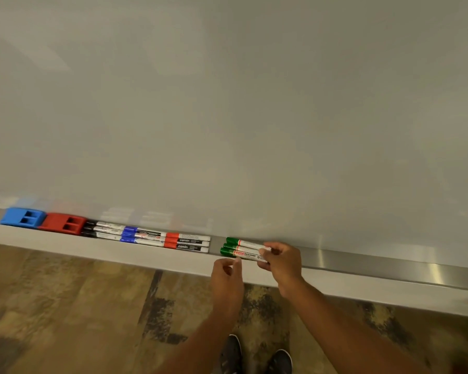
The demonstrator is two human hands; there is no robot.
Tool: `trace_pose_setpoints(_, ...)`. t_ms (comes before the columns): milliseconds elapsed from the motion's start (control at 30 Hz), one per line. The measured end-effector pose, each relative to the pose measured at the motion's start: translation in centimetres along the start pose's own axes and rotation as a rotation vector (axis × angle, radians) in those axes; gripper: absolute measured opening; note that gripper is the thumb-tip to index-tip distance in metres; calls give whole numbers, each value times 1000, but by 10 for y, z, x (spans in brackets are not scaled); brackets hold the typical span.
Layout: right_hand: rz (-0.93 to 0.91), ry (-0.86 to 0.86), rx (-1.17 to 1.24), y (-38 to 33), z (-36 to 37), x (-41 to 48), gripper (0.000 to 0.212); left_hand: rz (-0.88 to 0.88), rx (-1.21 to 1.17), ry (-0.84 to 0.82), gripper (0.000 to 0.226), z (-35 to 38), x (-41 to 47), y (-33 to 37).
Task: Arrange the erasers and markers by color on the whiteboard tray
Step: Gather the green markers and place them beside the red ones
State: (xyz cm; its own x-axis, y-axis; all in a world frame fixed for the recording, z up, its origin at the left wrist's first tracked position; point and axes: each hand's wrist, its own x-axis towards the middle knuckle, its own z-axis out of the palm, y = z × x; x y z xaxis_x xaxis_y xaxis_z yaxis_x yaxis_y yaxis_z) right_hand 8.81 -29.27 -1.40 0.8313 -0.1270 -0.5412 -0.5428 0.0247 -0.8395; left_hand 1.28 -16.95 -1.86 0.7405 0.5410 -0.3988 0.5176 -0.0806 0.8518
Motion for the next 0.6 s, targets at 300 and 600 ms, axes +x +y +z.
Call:
trace_pose_setpoints(300, -294, 27, -598, -13, 32, 4, 15, 763, 973, -235, 83, 5, 21, -12)
trace_pose_setpoints(600, -328, 53, -783, -9, 39, -4, 22, 678, 1254, -331, 91, -1, 33, -25)
